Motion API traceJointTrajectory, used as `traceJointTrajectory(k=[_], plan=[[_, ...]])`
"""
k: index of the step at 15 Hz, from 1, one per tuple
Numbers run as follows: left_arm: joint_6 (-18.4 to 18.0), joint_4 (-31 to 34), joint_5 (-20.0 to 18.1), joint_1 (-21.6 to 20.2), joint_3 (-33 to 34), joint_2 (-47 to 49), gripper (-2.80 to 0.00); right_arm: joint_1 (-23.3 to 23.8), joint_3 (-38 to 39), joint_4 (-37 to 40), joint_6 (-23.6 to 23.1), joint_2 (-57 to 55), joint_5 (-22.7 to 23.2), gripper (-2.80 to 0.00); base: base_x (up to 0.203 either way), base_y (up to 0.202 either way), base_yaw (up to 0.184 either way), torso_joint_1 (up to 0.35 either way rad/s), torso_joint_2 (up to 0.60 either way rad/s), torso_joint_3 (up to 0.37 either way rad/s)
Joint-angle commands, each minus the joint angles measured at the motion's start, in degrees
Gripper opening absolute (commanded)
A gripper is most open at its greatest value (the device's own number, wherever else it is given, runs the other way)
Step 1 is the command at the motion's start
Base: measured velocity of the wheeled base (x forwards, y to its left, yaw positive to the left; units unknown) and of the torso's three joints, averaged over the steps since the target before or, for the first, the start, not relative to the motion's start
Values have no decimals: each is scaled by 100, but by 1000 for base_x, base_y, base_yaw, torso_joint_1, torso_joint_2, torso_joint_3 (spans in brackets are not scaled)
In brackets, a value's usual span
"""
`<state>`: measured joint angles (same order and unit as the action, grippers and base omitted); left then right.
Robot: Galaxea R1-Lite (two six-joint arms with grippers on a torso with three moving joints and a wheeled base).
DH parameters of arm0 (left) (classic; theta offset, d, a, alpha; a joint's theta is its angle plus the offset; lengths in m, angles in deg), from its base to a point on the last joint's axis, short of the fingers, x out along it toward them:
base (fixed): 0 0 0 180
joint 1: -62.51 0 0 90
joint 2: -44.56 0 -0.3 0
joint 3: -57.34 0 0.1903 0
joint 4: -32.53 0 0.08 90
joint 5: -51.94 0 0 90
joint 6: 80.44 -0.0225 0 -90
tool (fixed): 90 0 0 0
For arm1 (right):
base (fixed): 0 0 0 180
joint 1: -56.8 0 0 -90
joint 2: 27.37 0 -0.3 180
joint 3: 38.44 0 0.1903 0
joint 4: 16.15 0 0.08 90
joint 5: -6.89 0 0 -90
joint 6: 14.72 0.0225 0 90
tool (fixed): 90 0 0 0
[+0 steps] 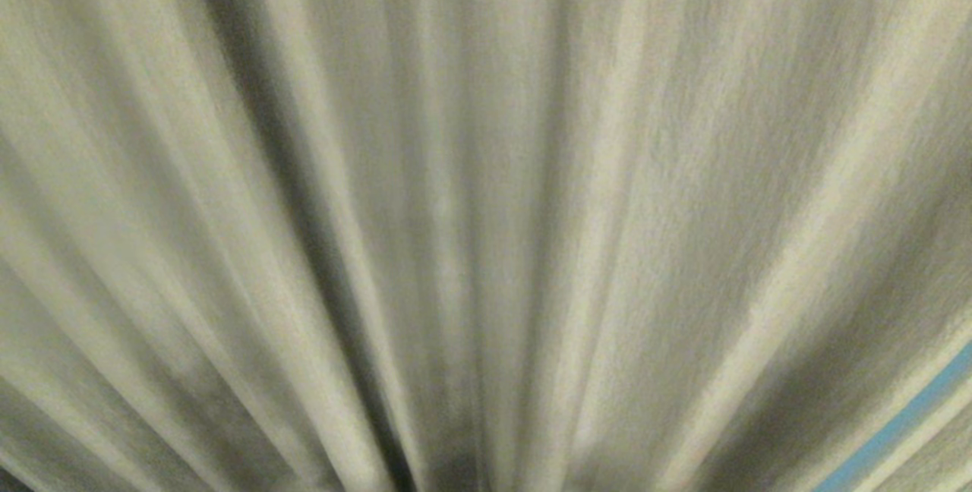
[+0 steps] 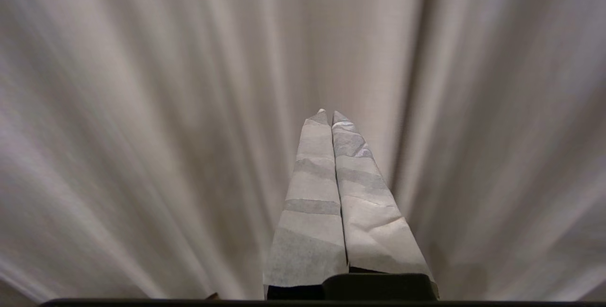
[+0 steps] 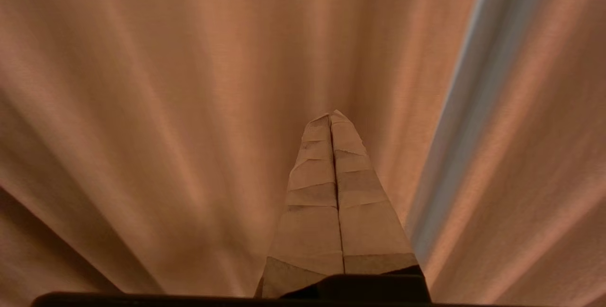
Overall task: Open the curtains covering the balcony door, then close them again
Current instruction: Close the outer curtains on both sides
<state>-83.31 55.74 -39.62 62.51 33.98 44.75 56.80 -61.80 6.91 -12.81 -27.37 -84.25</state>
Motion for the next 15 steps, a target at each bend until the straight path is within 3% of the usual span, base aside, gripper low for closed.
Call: traceJointTrajectory(k=[1,15], plan=[[-4,-2,-2,0,0,-18,-280,0,0,-5,3,0,0,-280,0,0,0,0,0,0],[3,-2,-2,0,0,-18,-280,0,0,-5,3,0,0,-280,0,0,0,0,0,0]])
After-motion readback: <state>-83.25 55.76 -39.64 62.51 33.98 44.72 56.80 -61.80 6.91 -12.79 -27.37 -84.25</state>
